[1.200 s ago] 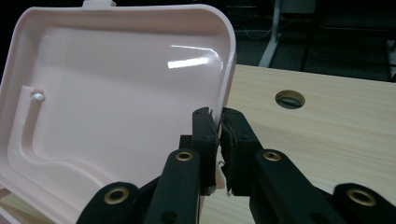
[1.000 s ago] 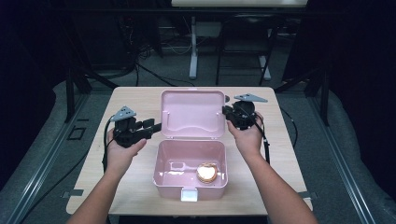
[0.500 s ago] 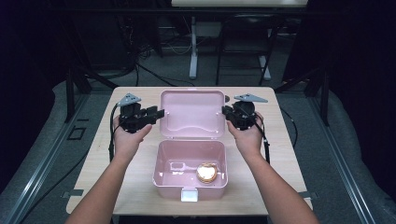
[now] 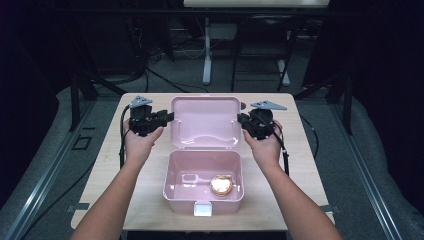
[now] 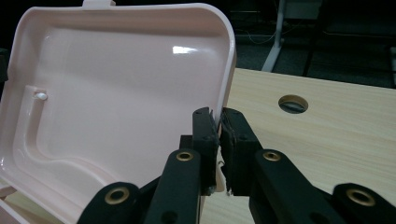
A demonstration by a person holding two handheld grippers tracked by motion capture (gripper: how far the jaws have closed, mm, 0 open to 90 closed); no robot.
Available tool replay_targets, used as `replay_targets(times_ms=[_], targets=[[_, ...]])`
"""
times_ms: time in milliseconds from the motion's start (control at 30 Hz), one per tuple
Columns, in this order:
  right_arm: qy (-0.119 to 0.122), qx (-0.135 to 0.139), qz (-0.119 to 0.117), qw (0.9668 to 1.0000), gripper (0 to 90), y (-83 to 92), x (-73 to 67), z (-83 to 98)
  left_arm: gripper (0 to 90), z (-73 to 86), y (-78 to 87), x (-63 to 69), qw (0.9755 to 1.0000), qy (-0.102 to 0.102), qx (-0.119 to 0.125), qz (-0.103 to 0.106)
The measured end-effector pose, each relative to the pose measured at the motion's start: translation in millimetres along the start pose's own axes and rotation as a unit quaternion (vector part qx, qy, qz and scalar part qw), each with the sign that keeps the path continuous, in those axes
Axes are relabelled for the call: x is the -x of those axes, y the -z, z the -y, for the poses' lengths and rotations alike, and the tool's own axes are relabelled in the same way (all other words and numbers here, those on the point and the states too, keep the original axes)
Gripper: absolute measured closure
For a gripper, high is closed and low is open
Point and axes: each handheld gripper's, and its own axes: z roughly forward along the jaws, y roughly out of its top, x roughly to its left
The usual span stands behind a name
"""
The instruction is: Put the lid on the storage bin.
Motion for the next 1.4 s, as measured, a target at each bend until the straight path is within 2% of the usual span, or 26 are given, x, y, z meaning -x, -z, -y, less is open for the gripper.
replay_targets(times_ms=[267,333,633,767,1000,1167,1400], targets=[[0.0,0.002,-0.002,1.0,84.4,-0.4,-1.1,0.3,70.7,-3.3,-5.7,0.6,0.9999,0.013,-0.002,-0.003],[0.002,0.002,-0.002,1.0,84.4,-0.4,-1.2,0.2,72.5,-4.3,-6.3,1.1,0.9999,0.013,0.003,-0.003],[0.001,0.003,-0.003,1.0,84.4,0.2,-1.5,0.3,80.8,-5.6,-9.7,1.4,0.9998,0.011,-0.005,-0.013],[0.002,0.004,-0.003,1.0,84.2,0.0,-1.1,0.5,81.6,-6.0,-9.5,2.2,0.9998,0.013,-0.003,-0.013],[-0.006,0.005,-0.007,0.9999,82.1,-2.6,1.9,1.7,82.1,-6.3,-7.1,3.9,0.9999,0.003,-0.001,-0.012],[-0.024,0.007,-0.008,0.9997,79.0,-7.3,1.2,0.1,82.1,-6.3,-6.1,3.7,0.9999,0.005,-0.003,-0.01],[-0.024,0.011,-0.01,0.9996,77.3,-8.6,1.0,-3.1,81.2,-4.5,-3.9,2.4,1.0,0.006,0.007,-0.001]])
